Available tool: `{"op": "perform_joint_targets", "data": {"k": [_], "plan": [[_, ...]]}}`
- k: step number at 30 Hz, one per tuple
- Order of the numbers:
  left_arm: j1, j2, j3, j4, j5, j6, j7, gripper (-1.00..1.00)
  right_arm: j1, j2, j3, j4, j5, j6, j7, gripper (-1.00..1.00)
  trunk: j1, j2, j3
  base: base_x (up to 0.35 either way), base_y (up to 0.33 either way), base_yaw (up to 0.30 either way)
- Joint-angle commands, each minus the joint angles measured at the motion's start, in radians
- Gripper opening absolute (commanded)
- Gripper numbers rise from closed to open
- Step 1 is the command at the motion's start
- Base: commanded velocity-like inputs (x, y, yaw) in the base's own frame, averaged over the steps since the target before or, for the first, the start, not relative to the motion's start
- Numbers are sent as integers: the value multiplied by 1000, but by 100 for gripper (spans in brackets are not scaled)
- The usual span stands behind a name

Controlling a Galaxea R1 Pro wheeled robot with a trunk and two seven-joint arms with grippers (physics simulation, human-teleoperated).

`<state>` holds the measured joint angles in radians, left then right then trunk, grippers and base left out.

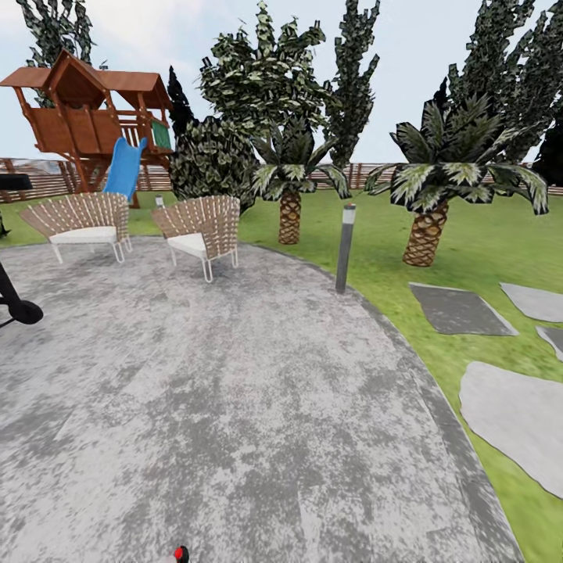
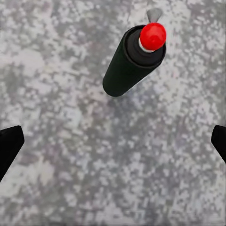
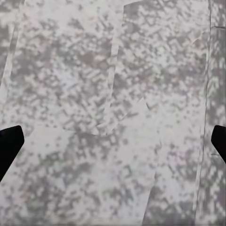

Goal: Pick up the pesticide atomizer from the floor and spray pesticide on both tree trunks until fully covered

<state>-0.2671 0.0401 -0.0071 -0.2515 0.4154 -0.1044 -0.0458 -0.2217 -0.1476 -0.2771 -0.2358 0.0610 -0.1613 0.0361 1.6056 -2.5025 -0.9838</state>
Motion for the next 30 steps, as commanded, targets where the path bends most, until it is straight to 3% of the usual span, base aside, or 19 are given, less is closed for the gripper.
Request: {"op": "perform_joint_targets", "data": {"k": [1,30], "plan": [[-1,0,-1,1,8,-3,-5,100,-1,0,-8,1,6,-4,4,100,0,0,-1,0,0,0],[-1,0,-1,3,8,-3,-5,100,-1,2,-7,3,8,-4,4,100,0,0,-1,39,-55,0]]}}
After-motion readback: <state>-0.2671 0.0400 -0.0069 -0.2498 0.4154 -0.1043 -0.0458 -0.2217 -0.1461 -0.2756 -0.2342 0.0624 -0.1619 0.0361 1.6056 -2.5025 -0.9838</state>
